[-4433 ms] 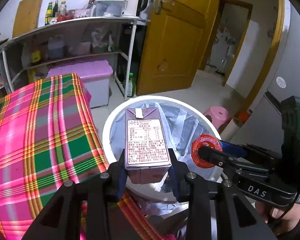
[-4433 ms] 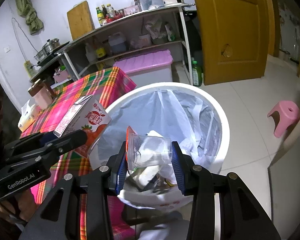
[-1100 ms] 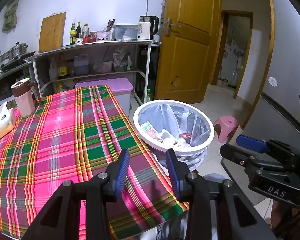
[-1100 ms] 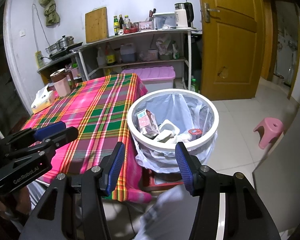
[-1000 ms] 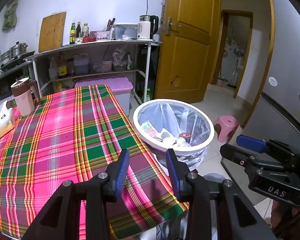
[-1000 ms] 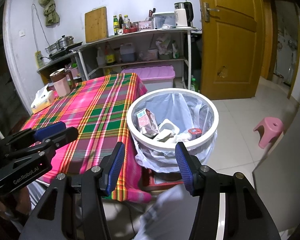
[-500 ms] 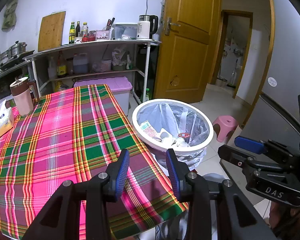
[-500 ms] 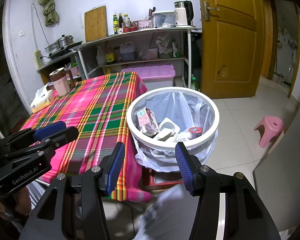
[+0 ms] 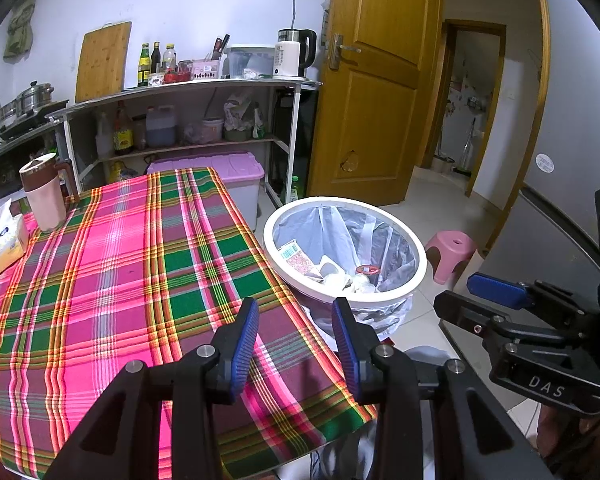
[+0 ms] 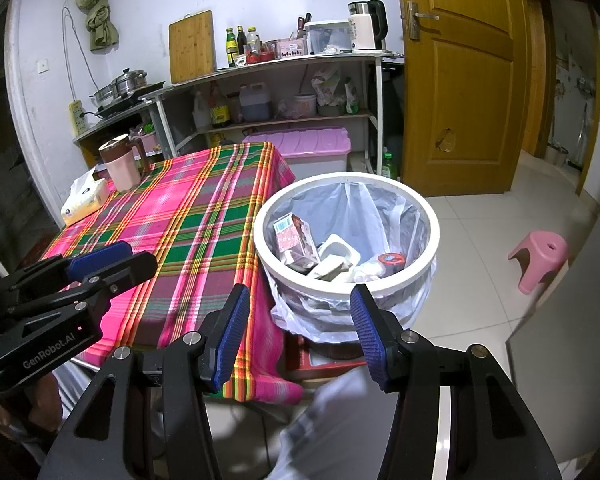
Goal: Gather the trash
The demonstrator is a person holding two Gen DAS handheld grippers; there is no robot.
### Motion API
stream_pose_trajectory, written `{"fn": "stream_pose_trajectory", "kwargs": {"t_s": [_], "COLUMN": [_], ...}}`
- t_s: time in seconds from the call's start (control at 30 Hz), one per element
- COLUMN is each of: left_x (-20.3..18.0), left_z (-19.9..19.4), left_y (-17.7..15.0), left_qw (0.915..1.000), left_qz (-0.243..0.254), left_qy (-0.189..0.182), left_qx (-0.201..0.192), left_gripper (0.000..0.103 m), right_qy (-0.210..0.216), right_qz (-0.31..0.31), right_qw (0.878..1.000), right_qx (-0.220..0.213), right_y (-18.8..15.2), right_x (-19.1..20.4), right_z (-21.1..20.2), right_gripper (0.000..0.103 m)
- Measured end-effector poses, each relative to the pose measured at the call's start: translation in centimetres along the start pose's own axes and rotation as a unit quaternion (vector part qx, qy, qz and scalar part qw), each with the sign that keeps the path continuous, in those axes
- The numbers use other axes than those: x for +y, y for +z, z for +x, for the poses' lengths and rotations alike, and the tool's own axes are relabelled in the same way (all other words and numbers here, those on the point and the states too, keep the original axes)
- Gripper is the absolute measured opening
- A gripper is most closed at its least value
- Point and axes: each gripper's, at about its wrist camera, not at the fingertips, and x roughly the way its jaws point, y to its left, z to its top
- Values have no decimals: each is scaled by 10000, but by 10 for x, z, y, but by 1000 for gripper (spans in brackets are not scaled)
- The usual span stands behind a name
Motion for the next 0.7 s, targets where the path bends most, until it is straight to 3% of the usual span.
{"fn": "stream_pose_trajectory", "kwargs": {"t_s": [0.7], "left_x": [0], "left_z": [2], "left_y": [-2], "left_qw": [10000], "left_qz": [1], "left_qy": [-7], "left_qx": [19], "left_gripper": [38], "right_qy": [5], "right_qz": [1], "right_qw": [10000], "right_qx": [1], "right_y": [1], "right_x": [-1], "right_z": [0], "right_gripper": [53]}}
